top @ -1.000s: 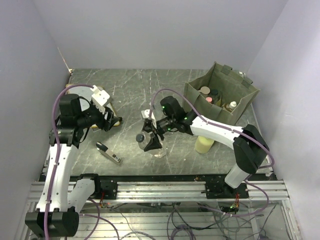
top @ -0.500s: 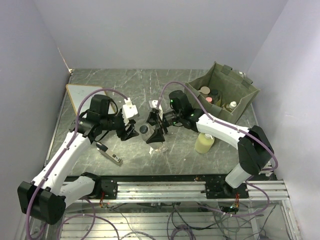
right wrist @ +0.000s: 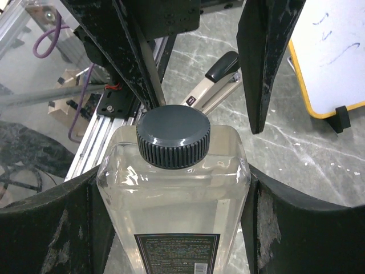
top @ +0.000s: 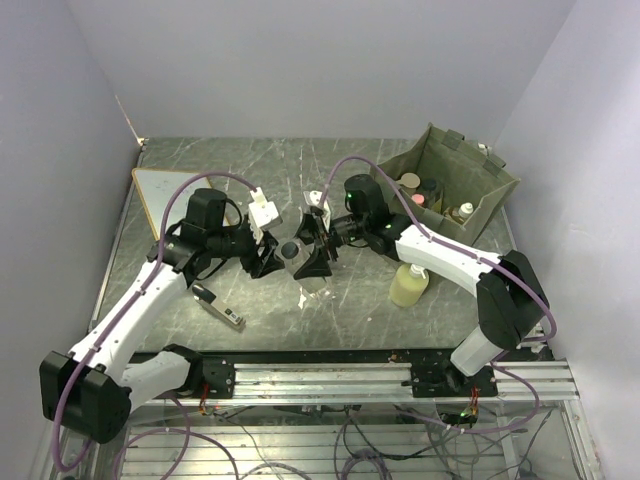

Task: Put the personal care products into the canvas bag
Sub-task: Pick up the care product from the center of the board.

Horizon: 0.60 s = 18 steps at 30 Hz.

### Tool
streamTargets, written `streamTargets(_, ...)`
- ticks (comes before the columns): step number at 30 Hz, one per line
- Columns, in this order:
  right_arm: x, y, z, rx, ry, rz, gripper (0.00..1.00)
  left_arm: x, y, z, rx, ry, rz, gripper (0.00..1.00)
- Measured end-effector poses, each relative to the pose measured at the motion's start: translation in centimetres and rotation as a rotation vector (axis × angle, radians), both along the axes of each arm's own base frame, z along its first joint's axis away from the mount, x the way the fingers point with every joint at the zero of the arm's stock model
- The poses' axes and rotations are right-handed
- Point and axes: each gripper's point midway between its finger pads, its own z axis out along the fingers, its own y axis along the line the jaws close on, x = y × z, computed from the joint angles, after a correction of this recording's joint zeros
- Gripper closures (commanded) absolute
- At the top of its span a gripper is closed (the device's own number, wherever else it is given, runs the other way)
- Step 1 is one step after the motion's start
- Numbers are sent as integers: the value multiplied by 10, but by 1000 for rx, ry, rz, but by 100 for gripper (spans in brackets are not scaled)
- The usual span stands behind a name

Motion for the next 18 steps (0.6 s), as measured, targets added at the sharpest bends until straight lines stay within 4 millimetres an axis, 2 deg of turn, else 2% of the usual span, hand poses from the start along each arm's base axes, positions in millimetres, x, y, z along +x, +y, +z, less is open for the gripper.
streamTargets(8,0,2,5,21,-1,8,45,-4,-4,-4,-25,50,-3,31)
streamTargets(13,0,2,4,20,-7,8,43,-5,-6,-8,-29,71,-13,30)
streamTargets(18,0,0,0,11,-40,3,55,-6,-6,-9,-21,59,-24,29)
